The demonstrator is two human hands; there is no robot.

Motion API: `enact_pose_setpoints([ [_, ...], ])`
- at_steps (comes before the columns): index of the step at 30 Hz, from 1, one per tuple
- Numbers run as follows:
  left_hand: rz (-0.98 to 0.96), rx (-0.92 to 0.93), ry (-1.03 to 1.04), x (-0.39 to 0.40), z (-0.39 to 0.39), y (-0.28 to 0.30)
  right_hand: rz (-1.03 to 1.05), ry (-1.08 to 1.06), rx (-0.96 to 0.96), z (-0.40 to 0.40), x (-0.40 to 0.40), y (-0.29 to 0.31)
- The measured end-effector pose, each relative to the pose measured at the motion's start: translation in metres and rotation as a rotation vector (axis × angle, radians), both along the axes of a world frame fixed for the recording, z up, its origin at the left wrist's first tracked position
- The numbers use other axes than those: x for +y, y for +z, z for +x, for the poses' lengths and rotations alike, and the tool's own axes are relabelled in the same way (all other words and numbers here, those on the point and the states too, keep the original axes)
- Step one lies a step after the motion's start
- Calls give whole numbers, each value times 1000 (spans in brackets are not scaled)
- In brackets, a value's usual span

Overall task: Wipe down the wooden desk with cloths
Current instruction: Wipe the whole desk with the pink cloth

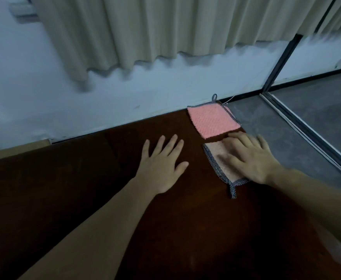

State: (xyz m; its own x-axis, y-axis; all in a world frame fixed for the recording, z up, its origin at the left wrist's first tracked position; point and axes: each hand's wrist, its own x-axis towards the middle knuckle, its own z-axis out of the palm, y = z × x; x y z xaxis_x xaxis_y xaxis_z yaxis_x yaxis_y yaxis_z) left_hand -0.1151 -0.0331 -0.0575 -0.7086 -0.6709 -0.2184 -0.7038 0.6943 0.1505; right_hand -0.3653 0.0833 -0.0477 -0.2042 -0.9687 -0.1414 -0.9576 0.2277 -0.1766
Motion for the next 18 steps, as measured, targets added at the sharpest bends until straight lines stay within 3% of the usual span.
enact_pose_setpoints([
  [9,-59,8,91,-53,43,-4,-43,-52,11,-1,-135,-4],
  [13,-36,-11,128,-62,59,-18,113,-13,92,-3,-154,-21],
  [18,-46,18,157,-60,60,-27,107,-49,102,4,-152,-29],
])
